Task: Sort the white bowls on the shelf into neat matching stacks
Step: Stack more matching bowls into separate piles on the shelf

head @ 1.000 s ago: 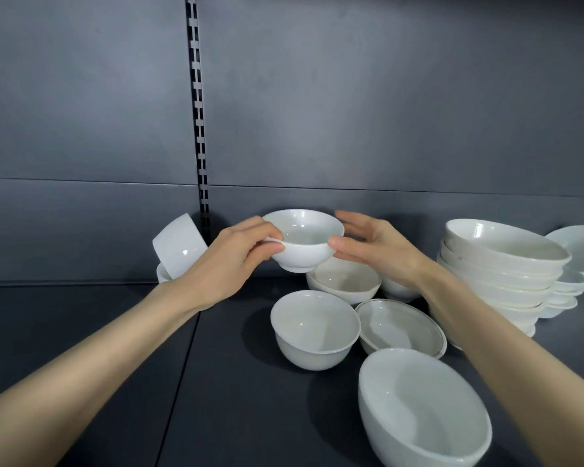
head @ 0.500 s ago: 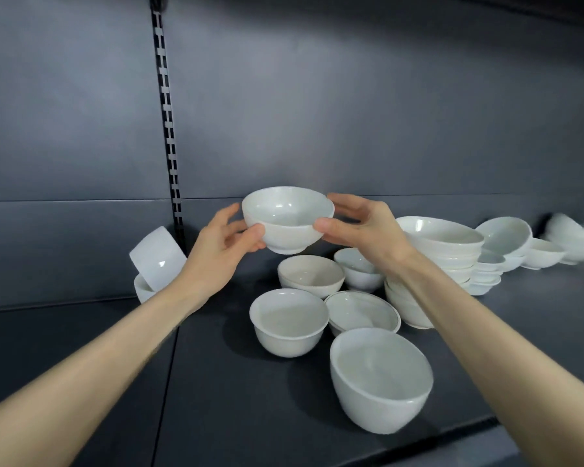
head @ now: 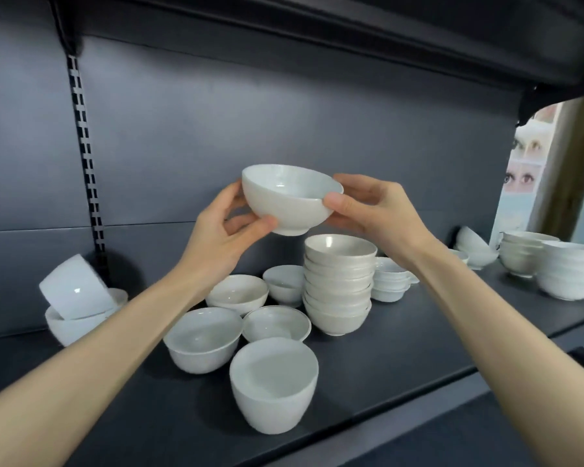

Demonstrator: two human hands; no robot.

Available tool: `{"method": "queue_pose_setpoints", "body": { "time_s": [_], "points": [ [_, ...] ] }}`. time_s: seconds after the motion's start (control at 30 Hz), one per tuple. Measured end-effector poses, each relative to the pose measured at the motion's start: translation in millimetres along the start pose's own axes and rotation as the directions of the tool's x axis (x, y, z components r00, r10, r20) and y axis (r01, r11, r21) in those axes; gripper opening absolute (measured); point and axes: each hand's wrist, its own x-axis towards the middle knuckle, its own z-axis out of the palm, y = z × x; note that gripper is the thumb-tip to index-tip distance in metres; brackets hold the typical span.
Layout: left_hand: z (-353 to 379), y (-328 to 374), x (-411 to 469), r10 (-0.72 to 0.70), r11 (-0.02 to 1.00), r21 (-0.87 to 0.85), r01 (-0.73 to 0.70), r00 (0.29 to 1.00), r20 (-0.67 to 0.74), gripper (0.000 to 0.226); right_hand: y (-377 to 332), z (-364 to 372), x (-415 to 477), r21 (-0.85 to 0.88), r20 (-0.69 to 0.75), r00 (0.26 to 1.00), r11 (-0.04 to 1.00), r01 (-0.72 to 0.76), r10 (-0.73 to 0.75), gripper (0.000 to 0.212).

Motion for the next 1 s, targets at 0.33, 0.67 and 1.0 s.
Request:
{"method": "queue_pose_setpoints", "body": {
  "time_s": [0.33,0.67,1.0],
  "points": [
    [176,8,-13,-0.017,0.999,0.031,0.019,0.998,-0.064,0.054,11,-170,-45,-0.067,0.042,0.999,0.997,-0.023,0.026,0.025],
    [292,-38,9,-0.198,0.978,-0.088,0.188,0.972,-0.124,0.05,83,-284,-24,-0.005,0.048,0.986,0.988,-0.157,0.157,0.041],
    [347,-115,90,-0.231,0.973,-0.005,0.232,0.967,-0.107,0.053,162,-352,50,-0.048,0.066,0.983,0.984,-0.171,0.174,0.046]
  ]
}}
